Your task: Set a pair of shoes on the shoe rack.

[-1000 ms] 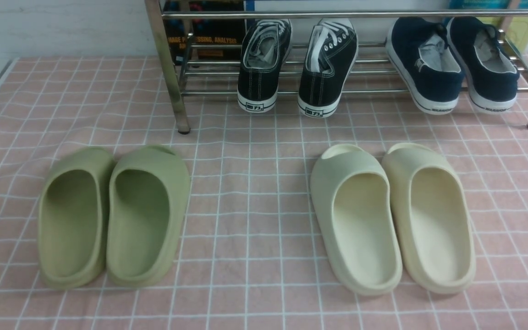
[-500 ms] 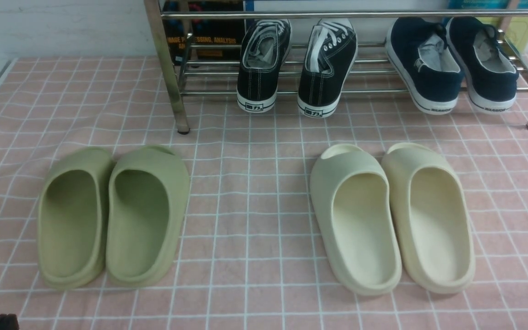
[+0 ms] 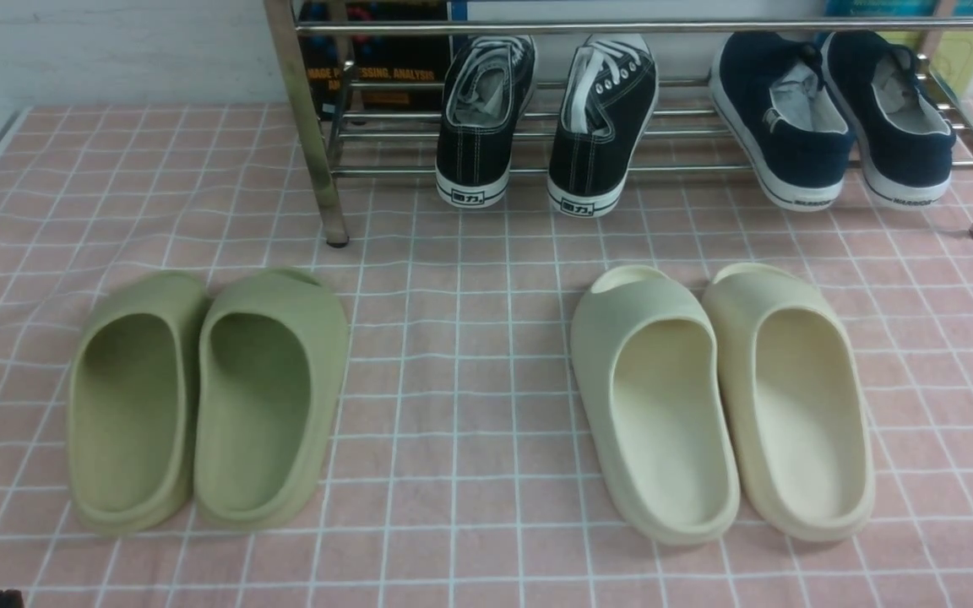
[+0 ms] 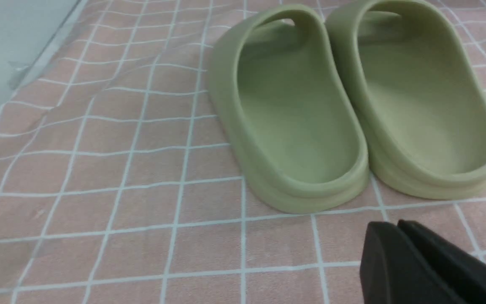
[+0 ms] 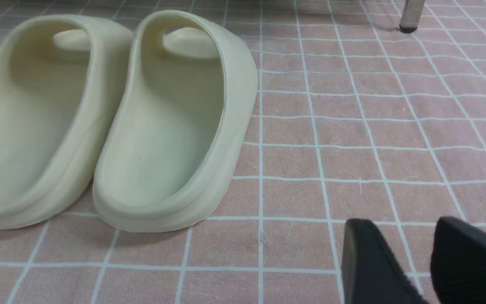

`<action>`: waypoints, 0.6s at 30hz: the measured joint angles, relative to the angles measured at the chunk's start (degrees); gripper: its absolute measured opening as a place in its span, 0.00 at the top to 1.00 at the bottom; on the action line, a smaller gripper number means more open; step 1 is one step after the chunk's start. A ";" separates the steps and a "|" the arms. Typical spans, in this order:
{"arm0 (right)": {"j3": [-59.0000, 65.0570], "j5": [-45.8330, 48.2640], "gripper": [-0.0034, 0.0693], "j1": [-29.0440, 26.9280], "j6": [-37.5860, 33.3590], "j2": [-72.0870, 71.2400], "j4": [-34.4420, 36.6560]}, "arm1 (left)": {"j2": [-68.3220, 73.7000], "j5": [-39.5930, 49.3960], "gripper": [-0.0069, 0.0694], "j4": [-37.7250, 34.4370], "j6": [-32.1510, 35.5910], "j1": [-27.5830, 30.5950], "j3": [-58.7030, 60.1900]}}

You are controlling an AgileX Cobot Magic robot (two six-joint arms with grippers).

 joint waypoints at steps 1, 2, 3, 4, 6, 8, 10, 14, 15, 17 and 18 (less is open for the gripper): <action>0.00 0.00 0.62 0.00 0.00 0.00 0.00 | 0.00 0.09 0.86 0.00 0.06 -0.82 -0.02; 0.00 0.00 0.62 0.00 0.00 0.00 0.00 | 0.00 0.09 0.86 0.00 0.12 -0.96 -0.07; 0.00 0.00 0.62 0.00 0.00 0.00 0.00 | 0.00 0.15 0.86 0.00 0.21 -1.76 -0.06; 0.00 0.00 0.62 0.00 0.00 0.00 0.00 | 0.00 0.15 0.86 0.00 0.21 -2.16 -0.06; 0.00 0.00 0.62 0.00 0.00 0.00 0.00 | 0.00 0.15 0.85 -0.14 0.21 -2.23 -0.06; 0.00 0.00 0.62 0.00 0.00 0.00 0.00 | 0.00 0.21 0.85 -0.28 -0.35 -2.05 -0.06; 0.00 0.00 0.62 0.00 0.00 0.00 0.00 | 0.00 0.34 0.85 -1.31 -1.78 -0.79 -0.06; 0.00 0.00 0.62 0.00 0.00 0.00 0.00 | 0.00 0.39 0.85 -2.08 -2.11 0.10 -0.06; 0.00 0.00 0.62 0.00 0.00 0.00 0.00 | 0.00 0.45 0.85 -2.16 -2.11 0.10 -0.08; 0.00 0.00 0.62 0.00 0.00 0.00 0.00 | 0.00 0.59 0.85 -2.40 -2.11 0.10 -0.13; 0.00 0.00 0.62 0.00 0.00 0.00 0.00 | 0.00 0.63 0.85 -2.46 -2.11 0.10 -0.13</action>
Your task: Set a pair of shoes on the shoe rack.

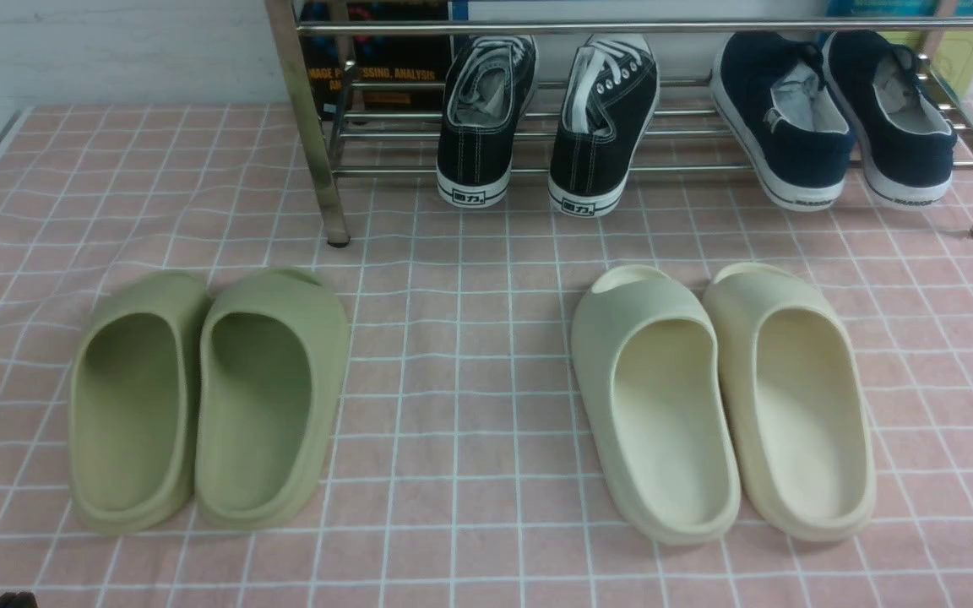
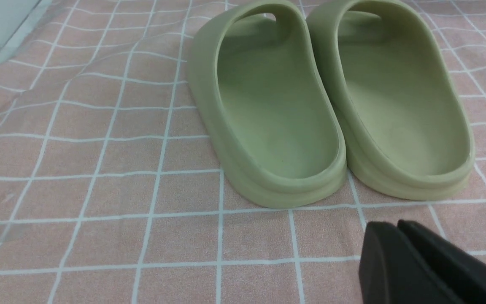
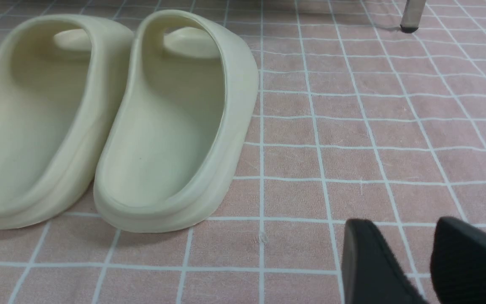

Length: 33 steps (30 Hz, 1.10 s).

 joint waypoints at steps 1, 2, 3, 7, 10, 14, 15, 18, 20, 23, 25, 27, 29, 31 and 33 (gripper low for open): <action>0.00 0.00 0.62 0.00 0.00 0.00 0.00 | 0.00 0.00 0.84 -0.05 0.00 0.00 0.00; 0.00 0.00 0.62 0.00 0.00 0.00 0.00 | 0.00 0.00 0.84 -0.11 0.00 0.00 0.00; 0.00 0.00 0.62 0.00 0.00 0.00 0.00 | 0.00 0.06 0.84 -0.11 0.00 0.00 -0.01; 0.00 0.00 0.62 0.00 0.00 0.00 0.00 | 0.00 0.12 0.84 -0.11 0.00 0.00 -0.06; 0.00 0.00 0.62 0.00 0.00 0.00 0.00 | 0.00 0.12 0.84 -0.15 0.00 0.00 -0.06; 0.00 0.00 0.62 0.00 0.00 0.00 0.00 | 0.00 0.12 0.84 -0.17 0.00 0.00 -0.06; 0.00 0.00 0.62 0.00 0.00 0.00 0.00 | 0.00 0.12 0.84 -0.17 0.00 0.00 -0.06; 0.00 0.00 0.62 0.00 0.00 0.00 0.00 | 0.00 0.12 0.84 -0.17 0.00 0.00 -0.06; 0.00 0.00 0.62 0.00 0.00 0.00 0.00 | 0.00 0.12 0.84 -0.17 0.00 0.00 -0.06; 0.00 0.00 0.62 0.00 0.00 0.00 0.00 | 0.00 0.12 0.83 -0.17 0.00 0.00 -0.06; 0.00 0.00 0.62 0.00 0.00 0.00 0.00 | 0.00 0.18 0.83 -0.17 0.00 0.00 -0.06; 0.00 0.00 0.62 0.00 0.00 0.00 0.00 | 0.00 0.18 0.82 -0.17 0.00 0.00 -0.06; 0.00 0.00 0.62 0.00 0.00 0.00 0.00 | 0.00 0.18 0.82 -0.17 0.00 0.00 -0.06; 0.00 0.00 0.62 0.00 0.00 0.00 0.00 | 0.00 0.18 0.82 -0.17 0.00 0.00 -0.06; 0.00 0.00 0.62 0.00 0.00 0.00 0.00 | 0.00 0.18 0.81 -0.17 0.00 0.00 -0.06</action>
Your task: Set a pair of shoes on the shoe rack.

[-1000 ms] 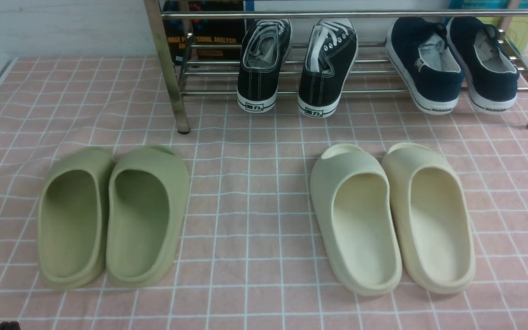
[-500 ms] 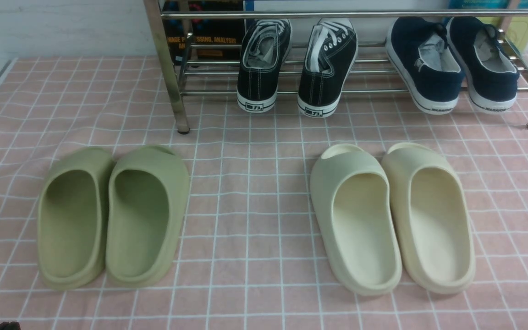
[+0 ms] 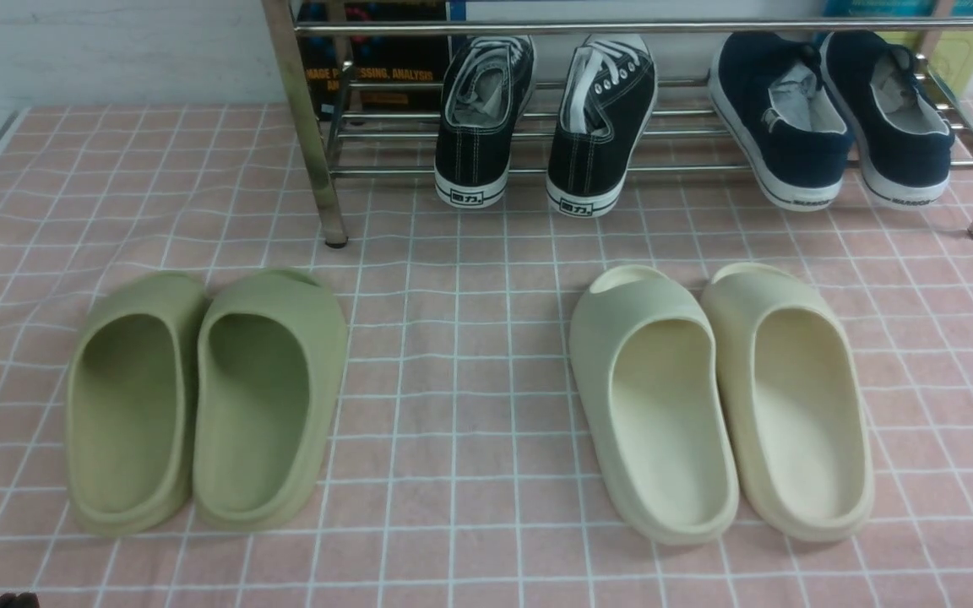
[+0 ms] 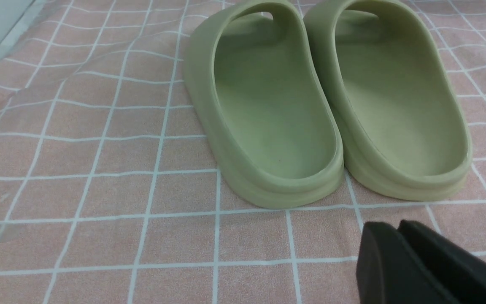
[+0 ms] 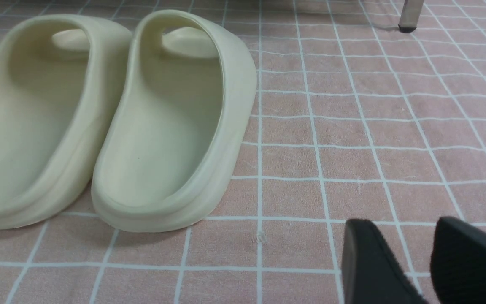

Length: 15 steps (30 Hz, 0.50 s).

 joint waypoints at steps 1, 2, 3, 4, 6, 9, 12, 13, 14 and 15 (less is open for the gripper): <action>0.00 0.00 0.62 0.00 0.00 0.00 0.00 | 0.00 0.00 0.81 0.00 0.00 0.00 0.00; 0.00 0.00 0.62 0.00 0.00 0.00 0.00 | 0.00 0.00 0.81 0.00 0.00 0.00 0.00; 0.00 0.00 0.62 0.00 0.00 0.00 0.00 | 0.00 0.00 0.81 0.00 0.00 0.00 0.00; 0.00 0.00 0.62 0.00 0.00 0.00 0.00 | 0.00 0.00 0.81 0.00 0.00 0.00 0.00; 0.00 0.00 0.62 0.00 0.00 0.00 0.00 | 0.00 0.00 0.81 0.00 0.00 0.00 0.00; 0.00 0.00 0.62 0.00 0.00 0.00 0.00 | 0.00 0.00 0.81 0.00 0.00 0.00 0.00; 0.00 0.00 0.62 0.00 0.00 0.00 0.00 | 0.00 0.00 0.81 0.00 0.00 0.00 0.00; 0.00 0.00 0.62 0.00 0.00 0.00 0.00 | 0.00 0.00 0.81 0.00 0.00 0.00 0.00; 0.00 0.00 0.62 0.00 0.00 0.00 0.00 | 0.00 0.00 0.80 0.00 0.00 0.00 0.00; 0.00 0.00 0.62 0.00 0.00 0.00 0.00 | 0.00 0.00 0.80 0.00 0.00 0.00 0.00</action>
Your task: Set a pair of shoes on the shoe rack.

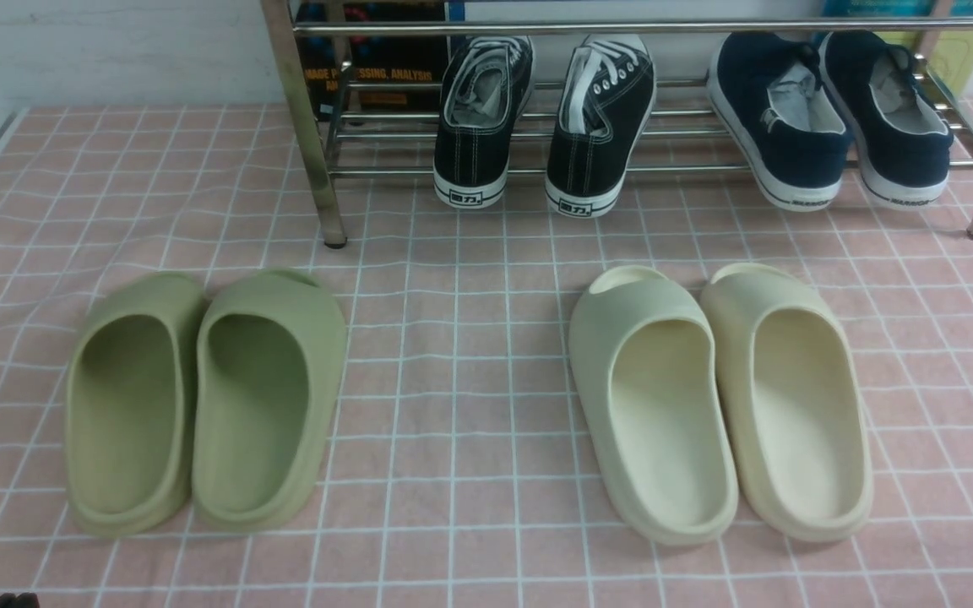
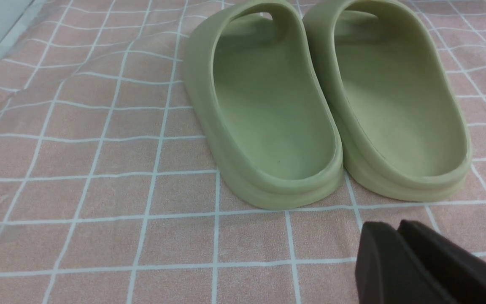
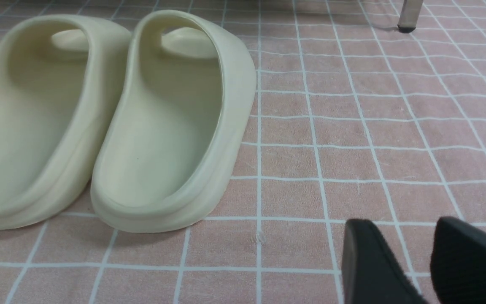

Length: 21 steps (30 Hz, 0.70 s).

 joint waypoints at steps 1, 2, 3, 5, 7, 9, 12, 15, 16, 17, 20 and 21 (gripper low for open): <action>0.00 0.00 0.62 0.00 0.00 0.00 0.00 | 0.00 0.00 0.80 0.00 0.00 0.00 0.00; 0.00 0.00 0.62 0.00 0.00 0.00 0.00 | 0.00 0.00 0.80 0.00 0.00 0.00 0.00; 0.00 0.00 0.62 0.00 0.00 0.00 0.00 | 0.00 0.00 0.80 0.00 0.00 0.00 0.00; 0.00 0.00 0.62 0.00 0.00 0.00 0.00 | 0.00 0.00 0.80 0.00 0.00 0.00 0.00; 0.00 0.00 0.62 0.00 0.00 0.00 0.00 | 0.00 0.00 0.80 0.00 0.00 0.00 0.00; 0.00 0.00 0.62 0.00 0.00 0.00 0.00 | 0.00 0.00 0.80 0.00 0.00 0.00 0.00; 0.00 0.00 0.62 0.00 0.00 0.00 0.00 | 0.00 0.00 0.79 0.00 0.00 0.00 0.00; 0.00 0.00 0.62 0.00 0.00 0.00 0.00 | 0.00 0.00 0.79 0.00 0.00 0.00 0.00; 0.00 0.00 0.62 0.00 0.00 0.00 0.00 | 0.00 0.00 0.79 0.00 0.00 0.00 0.00; 0.00 0.00 0.62 0.00 0.00 0.00 0.00 | 0.00 0.00 0.79 0.00 0.00 0.00 0.00; 0.00 0.00 0.62 0.00 0.00 0.00 0.00 | 0.00 0.00 0.79 0.00 0.00 0.00 0.00; 0.00 0.00 0.62 0.00 0.00 0.00 0.00 | 0.00 0.00 0.79 0.00 0.00 0.00 0.00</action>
